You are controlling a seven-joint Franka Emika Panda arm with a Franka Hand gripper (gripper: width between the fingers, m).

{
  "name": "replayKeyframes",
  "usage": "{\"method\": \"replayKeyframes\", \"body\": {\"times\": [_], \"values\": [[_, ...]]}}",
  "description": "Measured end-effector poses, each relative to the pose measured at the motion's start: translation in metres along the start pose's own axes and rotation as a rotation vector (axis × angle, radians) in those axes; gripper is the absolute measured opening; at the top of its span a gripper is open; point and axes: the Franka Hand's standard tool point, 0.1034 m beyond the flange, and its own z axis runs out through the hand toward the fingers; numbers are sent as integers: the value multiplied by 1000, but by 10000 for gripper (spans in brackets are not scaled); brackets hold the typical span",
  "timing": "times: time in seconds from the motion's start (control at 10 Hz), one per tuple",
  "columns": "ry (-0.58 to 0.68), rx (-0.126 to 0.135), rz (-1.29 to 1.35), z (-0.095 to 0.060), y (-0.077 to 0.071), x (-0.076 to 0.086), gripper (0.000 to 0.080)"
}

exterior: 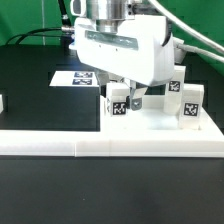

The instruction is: Assemble square table

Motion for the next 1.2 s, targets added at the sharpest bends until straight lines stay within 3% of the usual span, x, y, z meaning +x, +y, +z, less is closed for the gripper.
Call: {"method": "replayKeyframes", "body": {"times": [0.3,0.5,0.8,1.0,1.1,1.2], "values": [[0,0,-200,0,0,0,648],[32,0,-513,-1,1,1,649],[33,-12,-884,-1,7,8,649],[33,-20,-983,0,7,8,649],[33,-20,-957,0,7,8,625],[33,-20,-957,0,8,8,495]]}}
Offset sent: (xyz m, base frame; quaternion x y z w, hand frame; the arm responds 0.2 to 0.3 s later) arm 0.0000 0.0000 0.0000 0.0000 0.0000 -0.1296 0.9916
